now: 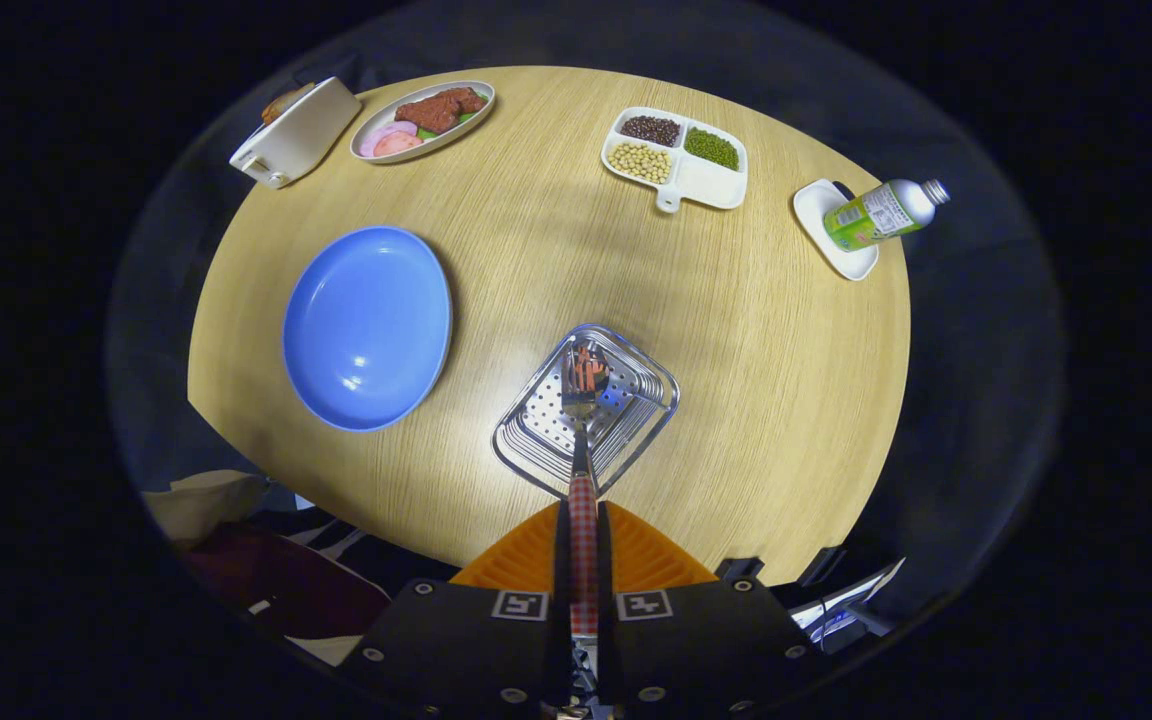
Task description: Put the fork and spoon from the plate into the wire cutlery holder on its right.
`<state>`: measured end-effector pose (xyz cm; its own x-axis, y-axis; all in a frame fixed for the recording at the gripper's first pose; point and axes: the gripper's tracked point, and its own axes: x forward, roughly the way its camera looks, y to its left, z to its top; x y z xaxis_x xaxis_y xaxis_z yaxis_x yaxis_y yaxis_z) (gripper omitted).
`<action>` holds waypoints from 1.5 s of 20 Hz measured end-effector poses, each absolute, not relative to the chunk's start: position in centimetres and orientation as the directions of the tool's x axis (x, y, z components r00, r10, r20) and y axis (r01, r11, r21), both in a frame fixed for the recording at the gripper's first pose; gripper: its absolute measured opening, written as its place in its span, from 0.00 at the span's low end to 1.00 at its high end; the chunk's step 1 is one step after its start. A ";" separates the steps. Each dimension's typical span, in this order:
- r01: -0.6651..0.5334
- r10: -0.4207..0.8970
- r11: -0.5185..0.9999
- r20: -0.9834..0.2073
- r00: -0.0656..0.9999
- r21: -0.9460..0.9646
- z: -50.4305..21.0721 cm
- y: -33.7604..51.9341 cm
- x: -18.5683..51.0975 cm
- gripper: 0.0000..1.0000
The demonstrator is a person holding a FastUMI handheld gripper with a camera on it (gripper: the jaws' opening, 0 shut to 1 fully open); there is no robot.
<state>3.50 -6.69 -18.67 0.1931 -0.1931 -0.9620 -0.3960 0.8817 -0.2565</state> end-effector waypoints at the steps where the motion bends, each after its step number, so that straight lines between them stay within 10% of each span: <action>1: -0.394 -0.192 0.883 -0.962 0.196 -0.257 -18.7 -6.7 3.6 0.11; 4: -0.377 -0.183 0.891 -0.961 0.208 -0.252 -18.2 -6.6 3.8 0.18; 7: -0.340 -0.152 0.909 -0.951 0.268 -0.241 -17.2 -6.5 4.2 0.46; 16: -0.152 -0.036 0.968 -0.717 0.696 -0.197 -9.3 -7.3 6.9 0.96; 30: 0.033 -0.037 0.999 -0.143 0.989 -0.025 1.6 -10.8 5.5 0.97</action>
<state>5.49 -10.79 1.56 0.9890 -0.0366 -0.1433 0.0334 0.9991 -0.0247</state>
